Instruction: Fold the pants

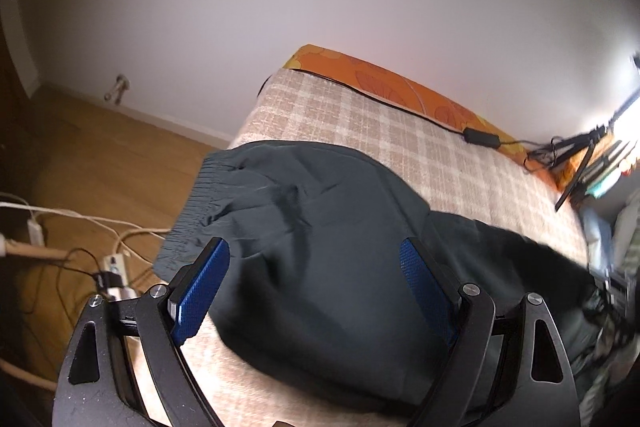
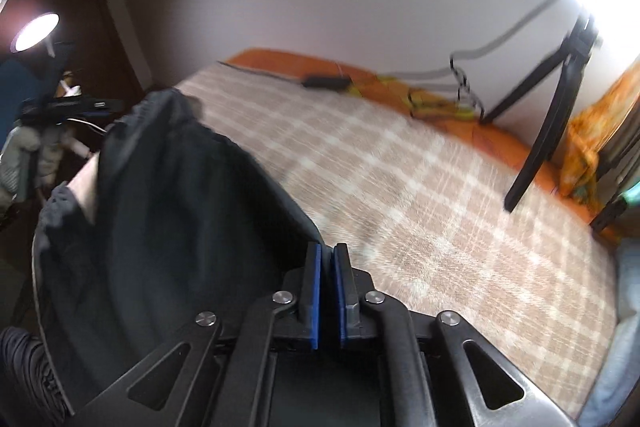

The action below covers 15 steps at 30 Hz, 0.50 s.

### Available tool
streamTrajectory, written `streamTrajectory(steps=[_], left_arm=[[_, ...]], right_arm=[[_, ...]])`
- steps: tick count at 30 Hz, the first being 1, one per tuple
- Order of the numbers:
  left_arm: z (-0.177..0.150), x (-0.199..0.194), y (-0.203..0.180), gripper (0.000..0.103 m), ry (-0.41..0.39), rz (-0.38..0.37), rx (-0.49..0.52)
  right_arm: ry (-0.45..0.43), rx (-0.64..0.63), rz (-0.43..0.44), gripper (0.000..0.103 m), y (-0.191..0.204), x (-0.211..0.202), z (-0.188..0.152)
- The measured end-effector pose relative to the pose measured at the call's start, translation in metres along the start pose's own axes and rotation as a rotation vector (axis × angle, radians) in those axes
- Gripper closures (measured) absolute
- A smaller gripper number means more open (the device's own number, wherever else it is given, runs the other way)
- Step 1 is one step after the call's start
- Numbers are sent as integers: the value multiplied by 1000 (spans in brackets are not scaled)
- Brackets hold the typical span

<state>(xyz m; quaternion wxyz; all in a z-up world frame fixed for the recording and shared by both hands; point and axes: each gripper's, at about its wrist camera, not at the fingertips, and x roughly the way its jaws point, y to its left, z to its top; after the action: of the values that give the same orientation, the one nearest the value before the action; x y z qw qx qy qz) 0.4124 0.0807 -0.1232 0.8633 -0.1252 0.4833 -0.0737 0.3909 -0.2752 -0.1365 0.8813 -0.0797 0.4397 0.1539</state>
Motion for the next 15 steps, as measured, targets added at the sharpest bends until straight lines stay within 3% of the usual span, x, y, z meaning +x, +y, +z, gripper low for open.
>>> streamTrajectory(steps=[7,15], left_arm=[[11,4,-9,15,5,-56,-60],[10,24,-24,15,78,-81,-107]], right_arm=[[-79,-121,4,101,52,-74,-38],[-32,-219,48,103,103,-95,-85]])
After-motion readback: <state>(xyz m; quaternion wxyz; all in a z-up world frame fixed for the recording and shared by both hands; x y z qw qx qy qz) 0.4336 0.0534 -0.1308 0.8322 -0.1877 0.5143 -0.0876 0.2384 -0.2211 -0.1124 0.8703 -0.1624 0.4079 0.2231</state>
